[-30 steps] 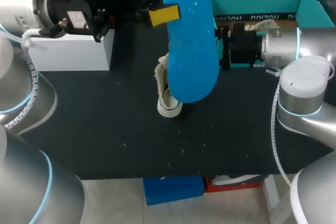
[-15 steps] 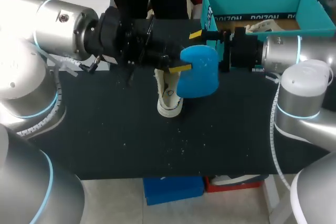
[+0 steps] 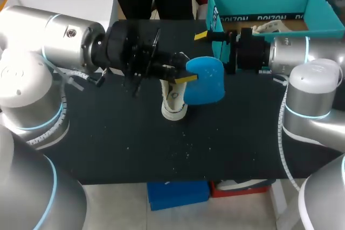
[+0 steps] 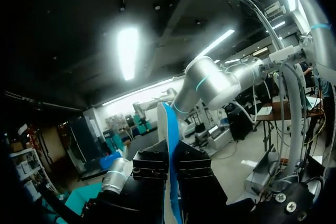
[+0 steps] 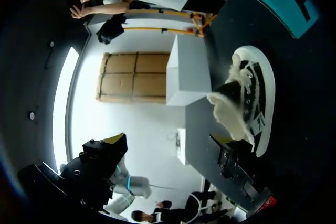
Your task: Take the shoe out of the shoebox, open the shoe tongue, remove and reinsert the insole, then place the shoe into the shoebox
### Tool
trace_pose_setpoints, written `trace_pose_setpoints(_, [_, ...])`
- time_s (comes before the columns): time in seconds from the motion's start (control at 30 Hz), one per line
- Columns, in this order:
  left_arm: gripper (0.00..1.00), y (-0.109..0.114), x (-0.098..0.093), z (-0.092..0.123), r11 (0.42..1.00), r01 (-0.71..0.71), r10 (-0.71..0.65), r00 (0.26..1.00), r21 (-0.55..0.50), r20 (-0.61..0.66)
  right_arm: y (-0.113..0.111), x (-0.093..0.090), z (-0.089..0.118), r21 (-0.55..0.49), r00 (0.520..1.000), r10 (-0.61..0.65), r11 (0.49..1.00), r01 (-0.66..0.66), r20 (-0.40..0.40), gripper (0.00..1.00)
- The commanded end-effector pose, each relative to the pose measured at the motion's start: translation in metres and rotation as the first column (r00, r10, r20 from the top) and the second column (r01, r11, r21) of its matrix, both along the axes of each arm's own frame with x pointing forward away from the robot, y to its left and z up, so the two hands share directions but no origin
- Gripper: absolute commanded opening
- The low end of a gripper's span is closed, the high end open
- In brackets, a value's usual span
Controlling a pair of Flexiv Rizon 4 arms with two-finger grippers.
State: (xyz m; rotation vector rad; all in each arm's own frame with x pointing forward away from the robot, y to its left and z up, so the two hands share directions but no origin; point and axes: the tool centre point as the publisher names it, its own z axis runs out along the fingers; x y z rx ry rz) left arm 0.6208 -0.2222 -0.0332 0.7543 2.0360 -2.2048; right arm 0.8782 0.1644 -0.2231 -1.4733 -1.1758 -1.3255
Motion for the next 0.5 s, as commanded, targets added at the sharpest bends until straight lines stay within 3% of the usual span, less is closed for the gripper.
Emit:
trace_pose_setpoints(0.03, [0.00, 0.002, -0.010, -0.006, 1.000, -0.003, 0.004, 0.999, -0.025, 0.050, 0.002, 0.000, -0.001, 0.001, 1.000, -0.004, 1.000, 0.004, 0.001, 1.00])
trace_pose_setpoints(0.13, [0.00, 0.011, -0.023, -0.038, 0.998, -0.004, 0.010, 0.994, -0.058, 0.111, 0.002, 0.000, -0.001, 0.001, 1.000, -0.004, 1.000, 0.004, 0.001, 1.00])
trace_pose_setpoints(0.2, [0.00, 0.017, -0.024, -0.063, 0.999, -0.023, 0.026, 0.987, -0.024, 0.158, 0.002, 0.000, -0.001, 0.001, 1.000, -0.004, 1.000, 0.004, 0.001, 1.00])
trace_pose_setpoints(0.23, [0.00, 0.019, -0.022, -0.072, 0.998, -0.001, 0.013, 0.986, -0.067, 0.169, 0.002, 0.000, -0.001, 0.001, 1.000, -0.004, 1.000, 0.004, 0.001, 1.00])
trace_pose_setpoints(0.37, [0.00, 0.028, -0.007, -0.106, 0.997, -0.002, 0.025, 0.954, -0.075, 0.299, 0.002, 0.000, -0.001, 0.001, 1.000, -0.004, 1.000, 0.004, 0.001, 1.00])
trace_pose_setpoints(0.4, [0.00, 0.030, -0.004, -0.115, 0.997, -0.018, 0.043, 0.921, -0.070, 0.387, 0.002, 0.000, -0.001, 0.001, 1.000, -0.004, 1.000, 0.004, 0.001, 1.00])
trace_pose_setpoints(0.5, [0.00, 0.037, 0.010, -0.139, 0.993, 0.008, 0.051, 0.878, -0.120, 0.476, 0.002, 0.000, -0.001, 0.001, 1.000, -0.004, 1.000, 0.004, 0.001, 1.00])
